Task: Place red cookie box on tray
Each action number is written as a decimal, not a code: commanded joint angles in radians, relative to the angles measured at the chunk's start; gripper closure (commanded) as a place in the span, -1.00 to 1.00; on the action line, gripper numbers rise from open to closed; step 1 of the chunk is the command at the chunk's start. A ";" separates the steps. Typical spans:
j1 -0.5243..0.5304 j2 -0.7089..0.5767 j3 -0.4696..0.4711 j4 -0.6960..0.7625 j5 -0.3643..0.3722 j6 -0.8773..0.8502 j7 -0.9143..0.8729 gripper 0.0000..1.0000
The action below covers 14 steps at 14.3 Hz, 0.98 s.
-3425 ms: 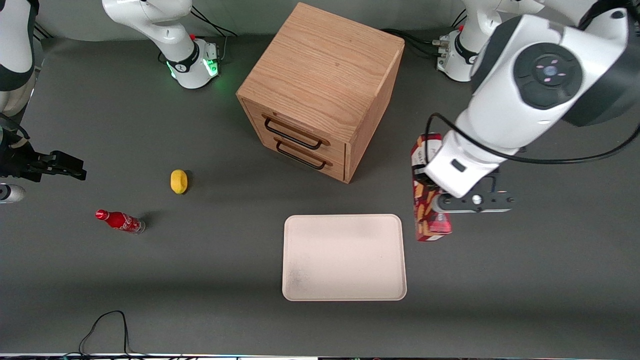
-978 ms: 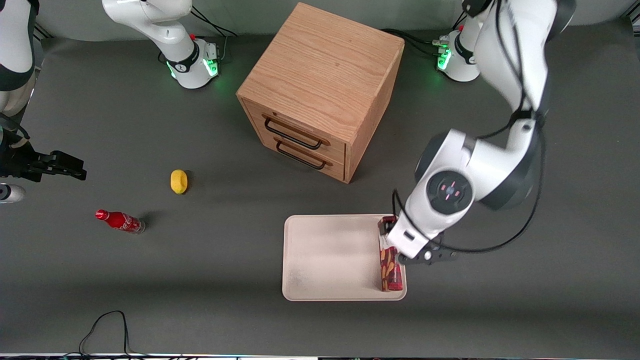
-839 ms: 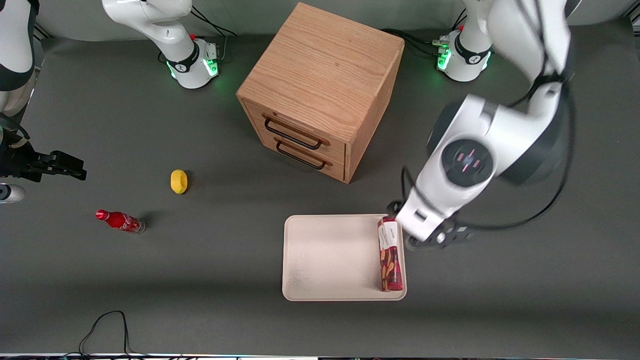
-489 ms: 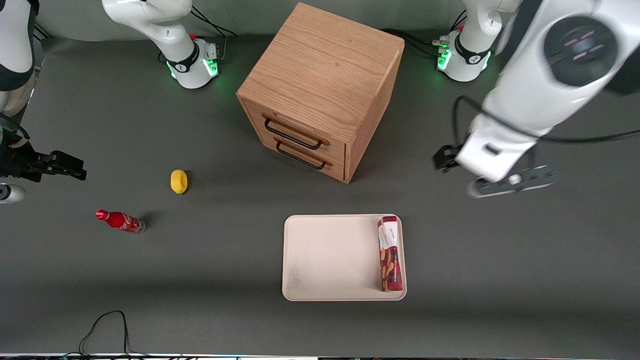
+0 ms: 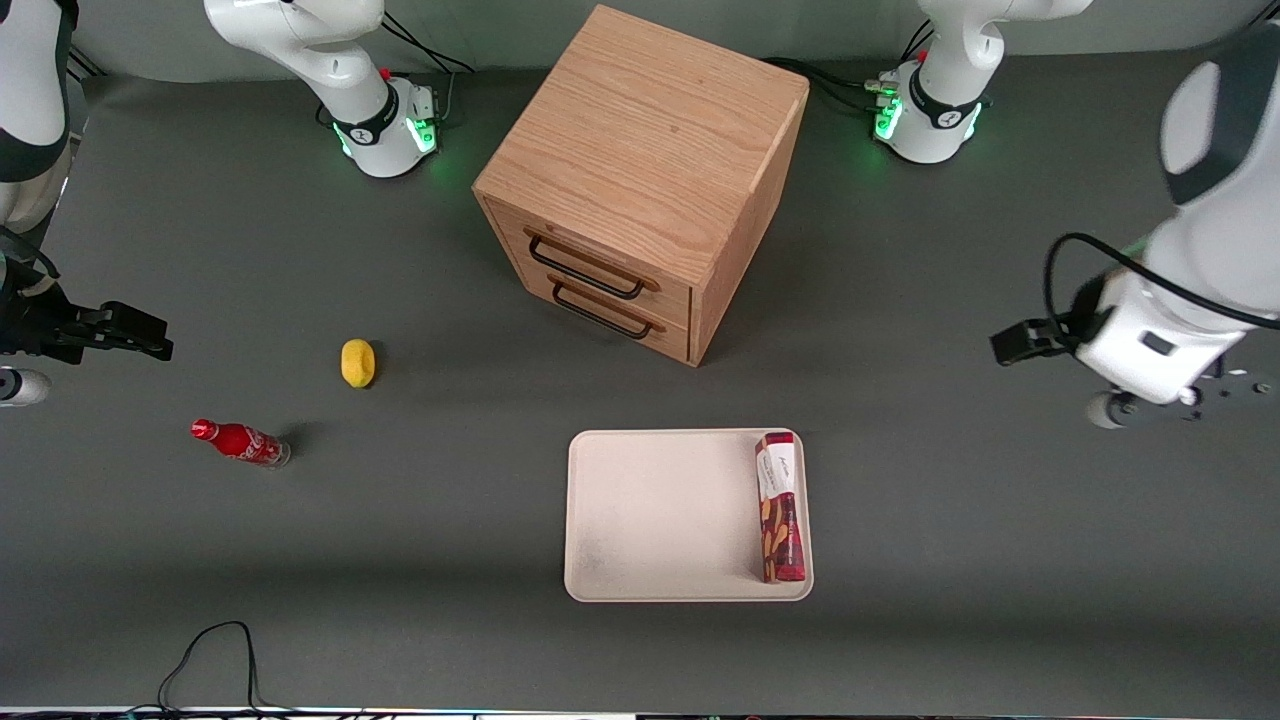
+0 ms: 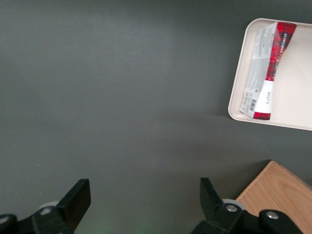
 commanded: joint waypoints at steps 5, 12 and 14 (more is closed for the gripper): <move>0.082 -0.175 0.032 -0.232 -0.050 0.147 0.122 -1.00; -0.096 -0.264 0.245 -0.303 -0.064 0.194 0.143 -1.00; -0.087 -0.258 0.244 -0.297 -0.078 0.169 0.142 -1.00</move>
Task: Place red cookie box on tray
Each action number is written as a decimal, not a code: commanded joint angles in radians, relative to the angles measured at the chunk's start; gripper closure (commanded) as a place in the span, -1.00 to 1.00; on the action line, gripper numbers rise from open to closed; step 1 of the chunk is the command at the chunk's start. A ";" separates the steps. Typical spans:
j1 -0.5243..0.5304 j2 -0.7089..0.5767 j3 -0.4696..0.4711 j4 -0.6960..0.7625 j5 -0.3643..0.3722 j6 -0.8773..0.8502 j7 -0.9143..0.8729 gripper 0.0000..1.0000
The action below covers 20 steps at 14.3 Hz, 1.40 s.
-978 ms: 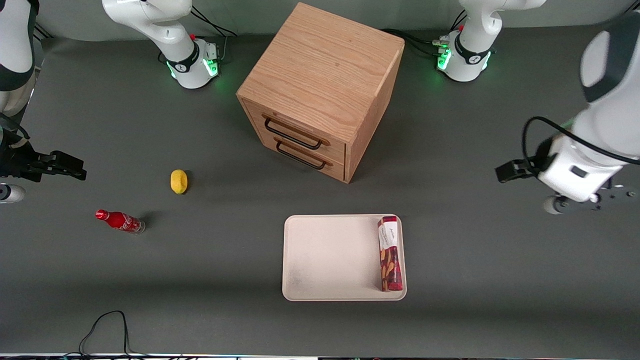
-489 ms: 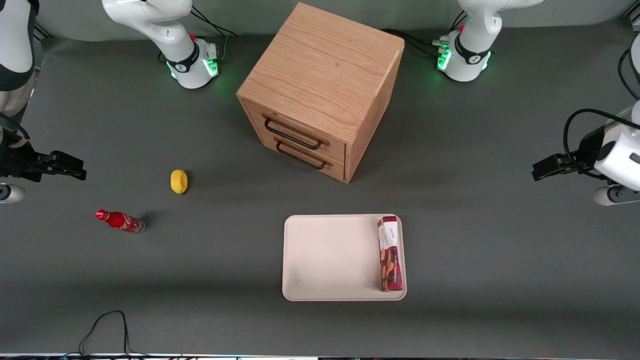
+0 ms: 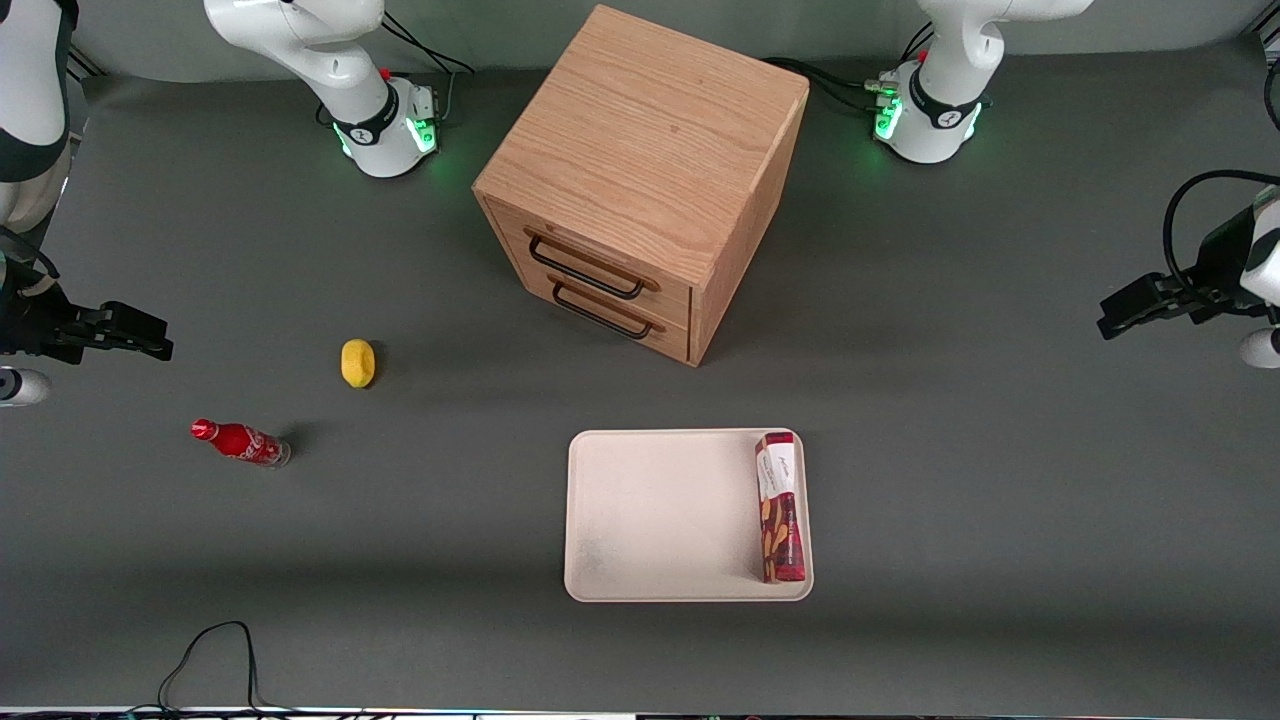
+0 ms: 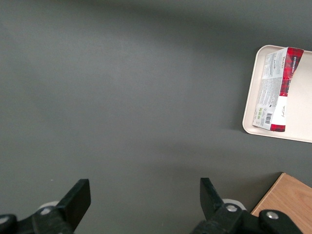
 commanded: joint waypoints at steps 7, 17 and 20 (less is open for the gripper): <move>0.042 -0.033 -0.047 -0.053 -0.027 -0.015 0.064 -1.00; 0.059 -0.028 -0.064 -0.032 -0.027 -0.056 0.083 -1.00; 0.059 -0.025 -0.063 -0.026 -0.016 -0.079 0.089 -1.00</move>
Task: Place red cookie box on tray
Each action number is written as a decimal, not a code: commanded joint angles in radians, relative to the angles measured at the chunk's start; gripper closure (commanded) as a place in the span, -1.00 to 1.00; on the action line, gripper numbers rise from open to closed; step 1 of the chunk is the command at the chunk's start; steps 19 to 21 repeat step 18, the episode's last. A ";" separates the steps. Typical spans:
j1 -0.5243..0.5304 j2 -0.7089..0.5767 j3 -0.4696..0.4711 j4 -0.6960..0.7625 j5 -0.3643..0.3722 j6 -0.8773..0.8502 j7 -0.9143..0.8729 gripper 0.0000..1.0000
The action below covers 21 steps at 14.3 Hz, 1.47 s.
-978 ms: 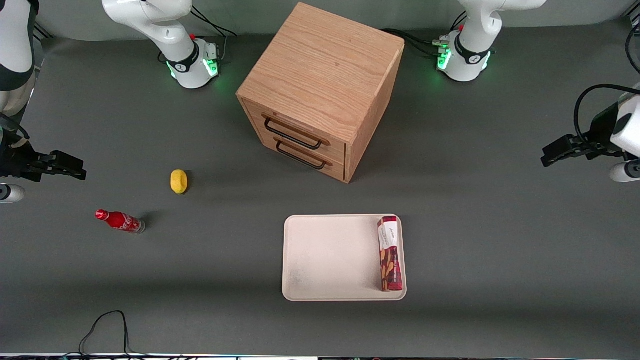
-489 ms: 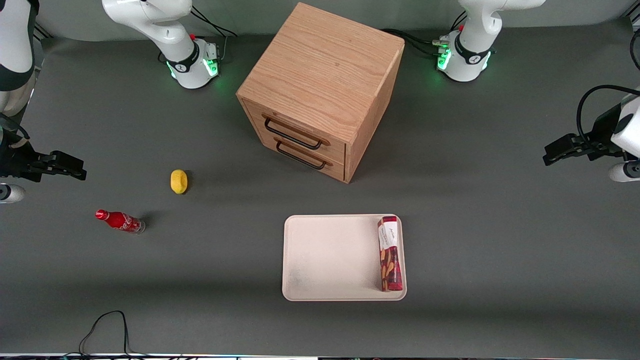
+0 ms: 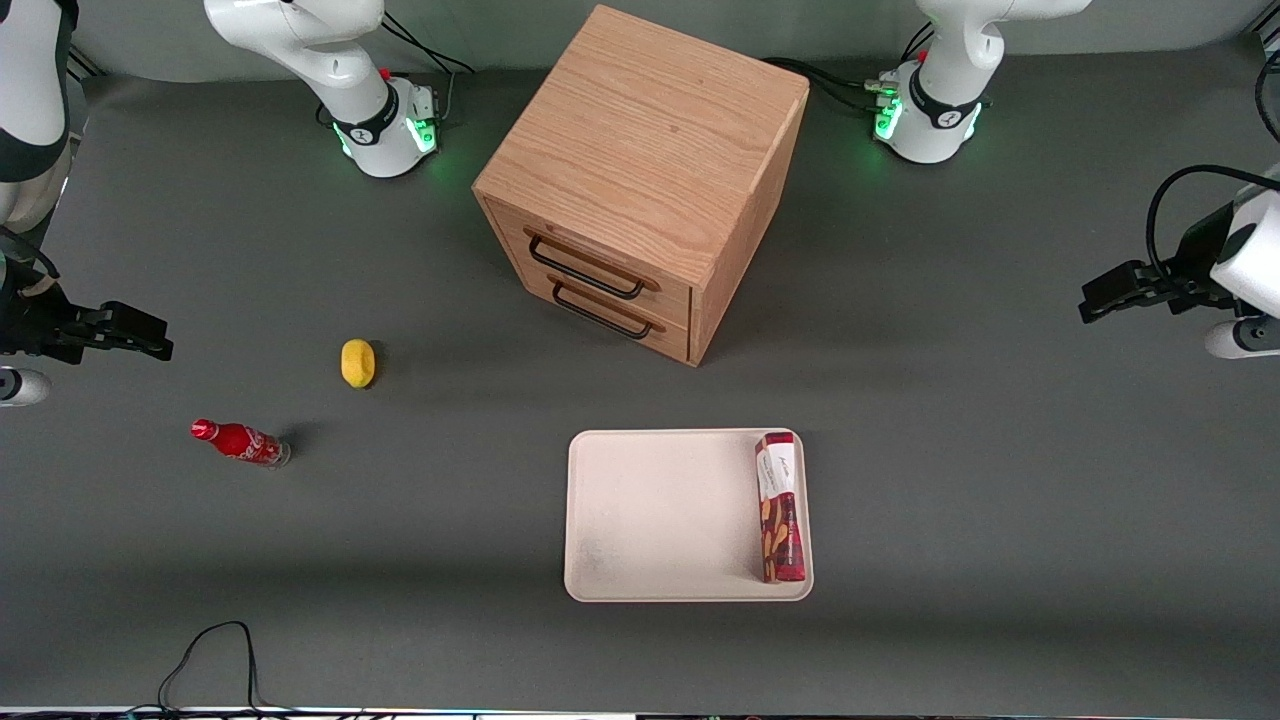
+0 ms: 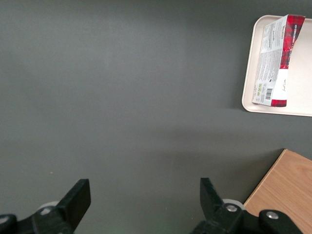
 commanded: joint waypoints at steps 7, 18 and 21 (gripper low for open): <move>0.008 -0.021 -0.003 0.002 0.026 -0.053 0.104 -1.00; 0.008 -0.020 -0.005 0.004 0.026 -0.053 0.092 -1.00; 0.008 -0.020 -0.005 0.004 0.026 -0.053 0.092 -1.00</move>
